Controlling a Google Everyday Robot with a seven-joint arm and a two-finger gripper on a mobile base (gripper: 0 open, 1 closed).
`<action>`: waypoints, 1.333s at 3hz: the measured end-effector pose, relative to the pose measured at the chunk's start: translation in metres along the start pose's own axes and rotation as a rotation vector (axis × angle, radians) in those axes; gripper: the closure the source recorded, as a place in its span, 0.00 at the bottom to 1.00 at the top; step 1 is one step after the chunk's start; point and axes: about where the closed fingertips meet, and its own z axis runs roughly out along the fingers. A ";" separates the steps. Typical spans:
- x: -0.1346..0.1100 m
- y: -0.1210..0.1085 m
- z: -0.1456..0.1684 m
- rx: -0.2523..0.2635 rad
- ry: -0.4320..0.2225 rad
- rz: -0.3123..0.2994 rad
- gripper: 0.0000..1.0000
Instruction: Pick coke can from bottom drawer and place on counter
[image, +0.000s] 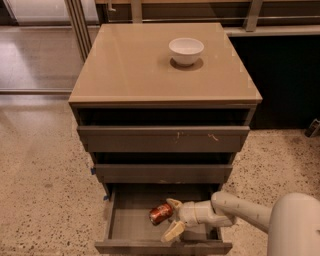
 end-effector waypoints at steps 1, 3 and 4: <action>0.026 -0.016 0.009 -0.004 0.005 -0.012 0.00; 0.054 -0.070 0.008 0.066 0.082 -0.085 0.00; 0.065 -0.099 0.007 0.123 0.118 -0.083 0.00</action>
Offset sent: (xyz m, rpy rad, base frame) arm 0.0524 -0.0250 -0.0830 -0.0802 -0.1041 -0.0095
